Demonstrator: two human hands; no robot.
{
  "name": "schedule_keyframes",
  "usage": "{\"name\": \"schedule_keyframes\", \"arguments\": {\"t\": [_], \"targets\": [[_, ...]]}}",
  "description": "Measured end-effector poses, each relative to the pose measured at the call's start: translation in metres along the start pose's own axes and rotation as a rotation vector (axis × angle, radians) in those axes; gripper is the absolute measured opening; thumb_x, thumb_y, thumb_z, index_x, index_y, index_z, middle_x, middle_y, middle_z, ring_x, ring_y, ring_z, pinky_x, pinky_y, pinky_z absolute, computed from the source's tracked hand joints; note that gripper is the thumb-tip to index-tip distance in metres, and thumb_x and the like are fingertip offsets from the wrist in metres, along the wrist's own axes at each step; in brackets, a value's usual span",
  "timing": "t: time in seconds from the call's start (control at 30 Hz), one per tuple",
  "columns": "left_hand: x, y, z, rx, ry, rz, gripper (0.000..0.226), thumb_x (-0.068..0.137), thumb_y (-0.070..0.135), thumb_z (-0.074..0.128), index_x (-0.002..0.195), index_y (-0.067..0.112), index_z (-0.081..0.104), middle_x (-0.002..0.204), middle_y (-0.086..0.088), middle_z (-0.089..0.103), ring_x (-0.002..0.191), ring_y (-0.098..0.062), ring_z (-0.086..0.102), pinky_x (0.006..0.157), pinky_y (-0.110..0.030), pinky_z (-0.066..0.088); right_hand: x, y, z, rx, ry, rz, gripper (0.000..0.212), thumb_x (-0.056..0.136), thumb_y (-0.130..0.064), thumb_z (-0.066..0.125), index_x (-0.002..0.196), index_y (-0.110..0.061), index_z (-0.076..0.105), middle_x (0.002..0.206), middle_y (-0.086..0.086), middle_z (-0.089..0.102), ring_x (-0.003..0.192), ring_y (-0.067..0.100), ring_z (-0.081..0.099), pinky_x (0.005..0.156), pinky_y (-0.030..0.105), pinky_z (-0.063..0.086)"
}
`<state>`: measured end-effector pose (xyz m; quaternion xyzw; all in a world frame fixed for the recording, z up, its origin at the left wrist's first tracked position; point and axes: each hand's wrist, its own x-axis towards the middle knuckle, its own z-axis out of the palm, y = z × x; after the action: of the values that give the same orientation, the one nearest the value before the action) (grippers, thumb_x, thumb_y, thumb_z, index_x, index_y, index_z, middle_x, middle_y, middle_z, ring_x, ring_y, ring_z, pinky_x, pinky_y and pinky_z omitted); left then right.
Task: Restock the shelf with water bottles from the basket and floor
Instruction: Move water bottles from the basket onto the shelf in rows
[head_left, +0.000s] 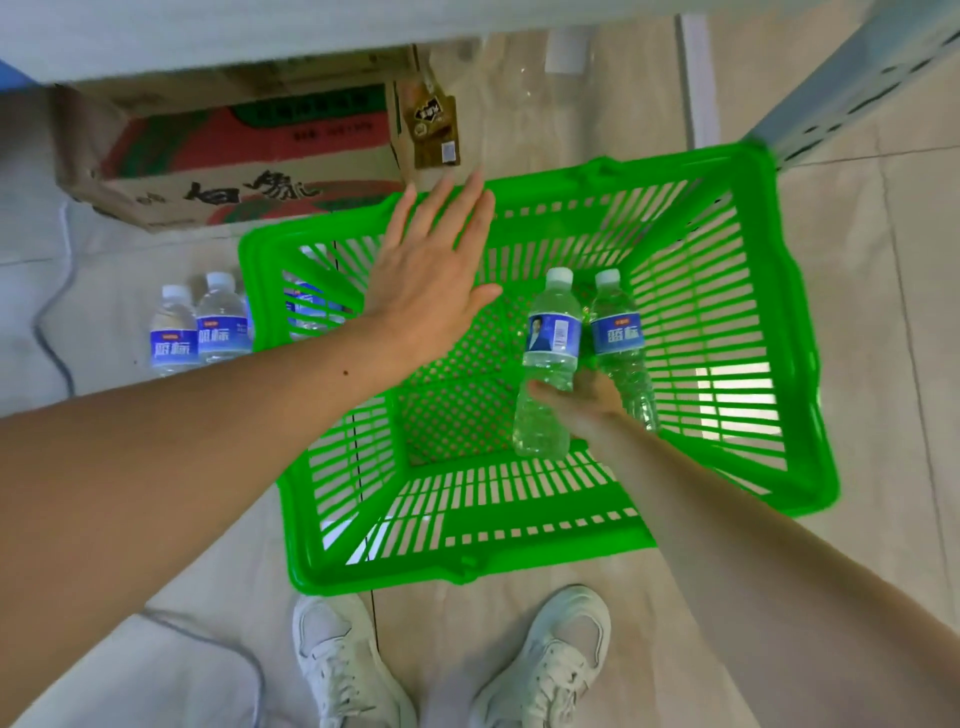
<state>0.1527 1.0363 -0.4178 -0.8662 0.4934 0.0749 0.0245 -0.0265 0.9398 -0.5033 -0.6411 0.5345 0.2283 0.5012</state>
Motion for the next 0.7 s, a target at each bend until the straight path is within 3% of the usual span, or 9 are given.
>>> {"name": "schedule_keyframes", "arguments": {"t": [0.1, 0.2, 0.3, 0.43, 0.57, 0.63, 0.7], "targets": [[-0.003, -0.002, -0.029, -0.128, -0.105, -0.067, 0.072, 0.093, 0.048, 0.045, 0.149, 0.01, 0.019, 0.158, -0.007, 0.017, 0.142, -0.027, 0.024, 0.119, -0.044, 0.014, -0.043, -0.016, -0.023, 0.039, -0.109, -0.051, 0.064, 0.067, -0.057, 0.074, 0.114, -0.015, 0.064, 0.111, 0.007, 0.066, 0.1, 0.023, 0.064, 0.091, 0.038, 0.053], [-0.011, 0.002, -0.071, -0.181, -0.155, -0.106, 0.062, 0.095, 0.051, 0.037, 0.146, 0.017, 0.027, 0.155, -0.005, 0.027, 0.136, -0.029, 0.035, 0.112, -0.045, 0.029, -0.089, -0.034, -0.052, 0.077, -0.205, -0.153, 0.037, 0.072, -0.046, 0.077, 0.098, -0.02, 0.07, 0.1, 0.002, 0.071, 0.093, 0.019, 0.067, 0.087, 0.034, 0.053], [-0.017, 0.007, -0.128, -0.241, -0.212, -0.121, 0.057, 0.096, 0.052, 0.033, 0.144, 0.021, 0.029, 0.147, -0.008, 0.04, 0.127, -0.031, 0.046, 0.096, -0.046, 0.044, -0.141, -0.059, -0.079, 0.142, -0.261, -0.216, 0.044, 0.058, -0.051, 0.081, 0.091, -0.023, 0.074, 0.096, -0.001, 0.074, 0.09, 0.017, 0.069, 0.09, 0.04, 0.053], [-0.017, 0.018, -0.211, -0.321, -0.154, -0.146, 0.046, 0.098, 0.047, 0.031, 0.134, 0.019, 0.037, 0.129, -0.015, 0.054, 0.113, -0.037, 0.055, 0.085, -0.045, 0.045, -0.22, -0.1, -0.118, 0.215, -0.354, -0.297, 0.027, 0.076, -0.026, 0.078, 0.099, -0.013, 0.072, 0.096, 0.002, 0.073, 0.088, 0.016, 0.067, 0.079, 0.029, 0.049], [-0.022, 0.018, -0.306, -0.54, -0.077, -0.138, 0.04, 0.098, 0.039, 0.038, 0.132, 0.017, 0.045, 0.126, -0.015, 0.056, 0.113, -0.033, 0.054, 0.092, -0.042, 0.044, -0.297, -0.141, -0.159, 0.284, -0.441, -0.361, 0.014, 0.081, -0.014, 0.073, 0.094, -0.016, 0.07, 0.082, -0.007, 0.072, 0.075, 0.001, 0.066, 0.059, 0.014, 0.048], [-0.027, 0.017, -0.357, -0.638, -0.02, -0.093, 0.037, 0.098, 0.033, 0.042, 0.124, 0.011, 0.054, 0.117, -0.016, 0.06, 0.105, -0.03, 0.057, 0.089, -0.036, 0.043, -0.332, -0.16, -0.176, 0.293, -0.451, -0.404, 0.026, 0.077, -0.018, 0.073, 0.103, -0.015, 0.07, 0.094, -0.004, 0.072, 0.088, 0.007, 0.067, 0.066, 0.018, 0.05], [-0.035, 0.015, -0.408, -0.709, 0.021, -0.083, 0.033, 0.097, 0.028, 0.048, 0.121, 0.01, 0.06, 0.109, -0.012, 0.065, 0.096, -0.023, 0.059, 0.081, -0.028, 0.039, -0.365, -0.178, -0.19, 0.307, -0.447, -0.441, 0.038, 0.074, -0.024, 0.075, 0.11, -0.016, 0.069, 0.112, 0.001, 0.071, 0.106, 0.02, 0.065, 0.082, 0.034, 0.048]]}}
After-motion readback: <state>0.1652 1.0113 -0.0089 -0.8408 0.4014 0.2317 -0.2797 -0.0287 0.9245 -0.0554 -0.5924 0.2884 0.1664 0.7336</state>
